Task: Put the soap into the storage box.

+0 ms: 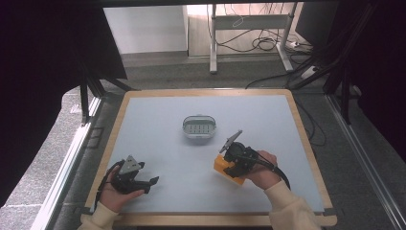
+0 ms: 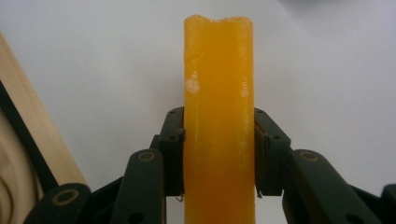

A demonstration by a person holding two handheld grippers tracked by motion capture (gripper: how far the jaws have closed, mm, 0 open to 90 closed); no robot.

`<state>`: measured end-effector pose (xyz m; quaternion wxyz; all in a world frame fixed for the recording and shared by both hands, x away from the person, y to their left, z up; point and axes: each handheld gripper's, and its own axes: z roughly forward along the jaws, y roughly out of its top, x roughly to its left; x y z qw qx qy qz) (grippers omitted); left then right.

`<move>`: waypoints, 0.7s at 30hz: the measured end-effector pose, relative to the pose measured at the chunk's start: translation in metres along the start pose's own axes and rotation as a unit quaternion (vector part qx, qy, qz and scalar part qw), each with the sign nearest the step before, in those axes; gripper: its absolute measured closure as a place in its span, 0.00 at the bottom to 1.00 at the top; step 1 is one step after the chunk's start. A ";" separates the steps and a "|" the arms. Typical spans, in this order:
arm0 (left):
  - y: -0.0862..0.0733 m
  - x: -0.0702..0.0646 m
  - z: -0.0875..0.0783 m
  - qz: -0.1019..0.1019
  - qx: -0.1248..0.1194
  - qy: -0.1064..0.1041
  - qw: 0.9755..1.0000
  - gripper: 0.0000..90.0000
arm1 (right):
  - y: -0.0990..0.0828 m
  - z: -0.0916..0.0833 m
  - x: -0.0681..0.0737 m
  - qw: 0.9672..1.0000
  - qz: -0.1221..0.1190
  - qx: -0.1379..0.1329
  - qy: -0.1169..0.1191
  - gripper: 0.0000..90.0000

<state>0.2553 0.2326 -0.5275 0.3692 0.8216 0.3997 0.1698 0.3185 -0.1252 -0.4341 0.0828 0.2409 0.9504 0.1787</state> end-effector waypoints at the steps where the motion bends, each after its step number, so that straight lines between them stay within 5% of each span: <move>1: 0.000 0.000 0.000 0.000 0.000 0.000 1.000 0.23 | 0.001 -0.001 0.000 1.000 -0.002 -0.003 0.000 0.69; 21: 0.000 0.000 -0.001 -0.002 -0.003 0.002 1.000 0.23 | 0.022 -0.010 -0.010 1.000 -0.020 -0.010 0.002 0.69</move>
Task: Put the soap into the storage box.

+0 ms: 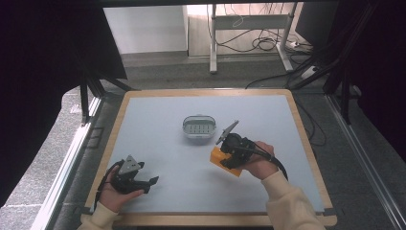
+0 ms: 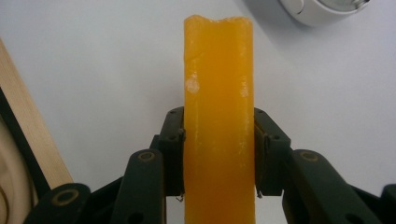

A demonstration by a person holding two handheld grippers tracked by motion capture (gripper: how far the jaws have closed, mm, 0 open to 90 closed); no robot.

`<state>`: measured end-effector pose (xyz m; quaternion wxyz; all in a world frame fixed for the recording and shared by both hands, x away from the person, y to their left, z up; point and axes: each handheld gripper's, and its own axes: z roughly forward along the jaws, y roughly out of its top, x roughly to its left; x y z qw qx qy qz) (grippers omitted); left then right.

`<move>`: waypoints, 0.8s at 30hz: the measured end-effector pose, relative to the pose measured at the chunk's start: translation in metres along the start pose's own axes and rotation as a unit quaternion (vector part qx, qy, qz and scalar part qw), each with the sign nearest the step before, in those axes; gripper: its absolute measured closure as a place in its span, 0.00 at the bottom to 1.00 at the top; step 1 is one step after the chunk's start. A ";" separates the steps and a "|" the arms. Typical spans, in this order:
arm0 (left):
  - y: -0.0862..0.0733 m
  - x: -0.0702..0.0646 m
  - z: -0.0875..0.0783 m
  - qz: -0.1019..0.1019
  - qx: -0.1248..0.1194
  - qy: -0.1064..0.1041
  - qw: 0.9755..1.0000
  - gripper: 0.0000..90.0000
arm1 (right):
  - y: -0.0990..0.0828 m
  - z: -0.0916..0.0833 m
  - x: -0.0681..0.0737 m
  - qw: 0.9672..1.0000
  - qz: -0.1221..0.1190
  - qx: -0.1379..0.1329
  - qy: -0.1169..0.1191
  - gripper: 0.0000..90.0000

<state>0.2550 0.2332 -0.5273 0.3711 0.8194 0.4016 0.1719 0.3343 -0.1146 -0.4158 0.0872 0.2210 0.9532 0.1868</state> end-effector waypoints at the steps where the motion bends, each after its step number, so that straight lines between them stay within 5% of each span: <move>1: 0.000 0.000 0.000 0.000 0.000 0.000 1.000 0.23 | 0.001 -0.001 -0.001 1.000 0.001 -0.001 0.000 0.69; 24: 0.001 -0.001 0.001 0.003 0.002 -0.006 1.000 0.23 | 0.016 -0.014 -0.016 1.000 -0.009 -0.026 0.000 0.69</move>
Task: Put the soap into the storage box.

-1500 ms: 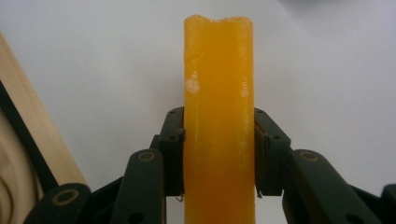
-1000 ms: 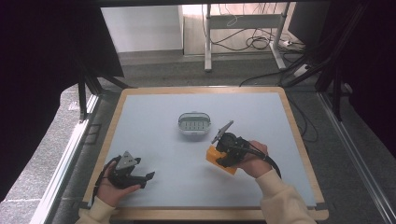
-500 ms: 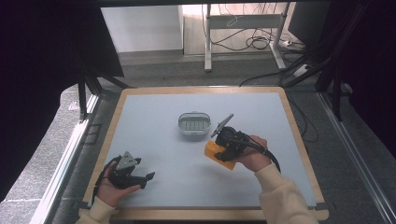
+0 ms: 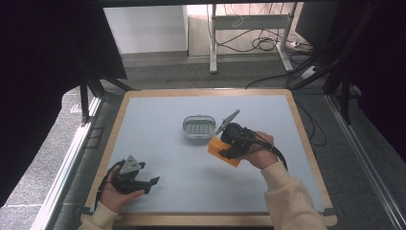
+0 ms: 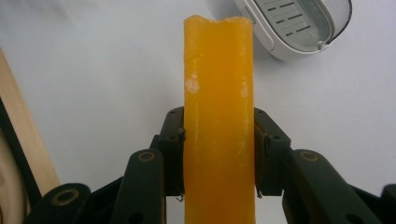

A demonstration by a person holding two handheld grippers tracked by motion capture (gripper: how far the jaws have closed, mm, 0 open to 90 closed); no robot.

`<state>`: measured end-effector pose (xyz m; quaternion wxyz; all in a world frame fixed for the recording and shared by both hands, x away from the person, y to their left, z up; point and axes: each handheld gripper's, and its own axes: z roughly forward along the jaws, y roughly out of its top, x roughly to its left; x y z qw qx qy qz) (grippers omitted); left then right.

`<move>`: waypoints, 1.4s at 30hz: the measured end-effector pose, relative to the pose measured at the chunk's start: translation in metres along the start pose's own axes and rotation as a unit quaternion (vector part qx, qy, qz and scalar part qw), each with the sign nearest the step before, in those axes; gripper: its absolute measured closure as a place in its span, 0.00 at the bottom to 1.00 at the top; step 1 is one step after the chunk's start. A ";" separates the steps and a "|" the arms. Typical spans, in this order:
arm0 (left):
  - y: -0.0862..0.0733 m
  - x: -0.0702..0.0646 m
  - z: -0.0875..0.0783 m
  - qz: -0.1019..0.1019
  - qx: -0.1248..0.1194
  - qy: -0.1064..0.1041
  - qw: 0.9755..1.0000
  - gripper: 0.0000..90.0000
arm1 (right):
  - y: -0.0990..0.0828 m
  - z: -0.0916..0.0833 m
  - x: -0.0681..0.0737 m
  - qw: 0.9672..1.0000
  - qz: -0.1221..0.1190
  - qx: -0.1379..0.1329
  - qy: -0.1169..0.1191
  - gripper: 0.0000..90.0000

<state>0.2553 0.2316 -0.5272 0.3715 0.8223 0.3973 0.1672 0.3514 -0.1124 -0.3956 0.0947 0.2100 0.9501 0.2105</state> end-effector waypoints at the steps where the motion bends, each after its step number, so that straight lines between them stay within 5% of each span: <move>1: 0.000 0.000 0.000 0.000 0.000 0.000 1.000 0.23 | 0.001 0.001 -0.001 1.000 0.001 -0.001 0.000 0.69; 42: 0.000 0.002 0.000 0.001 0.002 0.004 1.000 0.23 | 0.041 0.028 -0.032 0.999 -0.042 -0.011 0.012 0.69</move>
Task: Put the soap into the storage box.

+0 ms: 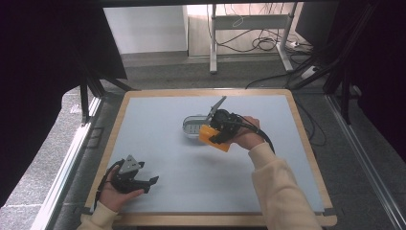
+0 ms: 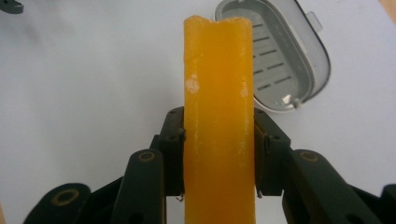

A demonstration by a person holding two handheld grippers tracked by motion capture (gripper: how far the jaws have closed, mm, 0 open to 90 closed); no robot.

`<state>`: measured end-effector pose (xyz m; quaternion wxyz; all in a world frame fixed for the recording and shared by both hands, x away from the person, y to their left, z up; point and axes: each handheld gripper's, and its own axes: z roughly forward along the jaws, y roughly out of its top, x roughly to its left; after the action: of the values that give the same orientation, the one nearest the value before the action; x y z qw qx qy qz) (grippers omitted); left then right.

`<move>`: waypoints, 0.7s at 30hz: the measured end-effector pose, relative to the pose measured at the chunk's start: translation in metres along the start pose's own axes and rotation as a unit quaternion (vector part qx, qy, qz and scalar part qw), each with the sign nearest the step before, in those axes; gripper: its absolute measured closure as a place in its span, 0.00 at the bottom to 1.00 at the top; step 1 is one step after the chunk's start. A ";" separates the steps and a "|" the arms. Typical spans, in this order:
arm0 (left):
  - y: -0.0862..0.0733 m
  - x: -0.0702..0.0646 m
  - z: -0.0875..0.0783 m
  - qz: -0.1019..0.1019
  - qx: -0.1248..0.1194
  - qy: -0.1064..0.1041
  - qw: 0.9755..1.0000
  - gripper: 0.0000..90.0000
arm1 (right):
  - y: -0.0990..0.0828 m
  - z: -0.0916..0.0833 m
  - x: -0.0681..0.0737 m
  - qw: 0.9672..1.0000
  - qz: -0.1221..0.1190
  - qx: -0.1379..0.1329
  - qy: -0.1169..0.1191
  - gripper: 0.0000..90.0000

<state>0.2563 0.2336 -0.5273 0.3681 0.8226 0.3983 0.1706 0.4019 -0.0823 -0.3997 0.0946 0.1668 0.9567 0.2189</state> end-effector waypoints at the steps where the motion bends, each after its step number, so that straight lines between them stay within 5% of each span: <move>1: 0.000 0.000 0.000 0.001 0.000 0.000 1.000 0.23 | 0.003 0.004 -0.002 1.000 -0.008 0.003 0.004 0.69; 21: -0.003 0.000 -0.003 -0.005 -0.002 0.005 1.000 0.23 | 0.015 0.006 -0.024 1.000 -0.010 -0.012 0.010 0.69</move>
<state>0.2531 0.2363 -0.5277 0.3689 0.8189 0.4039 0.1735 0.4302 -0.0758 -0.3950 0.0895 0.1545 0.9565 0.2308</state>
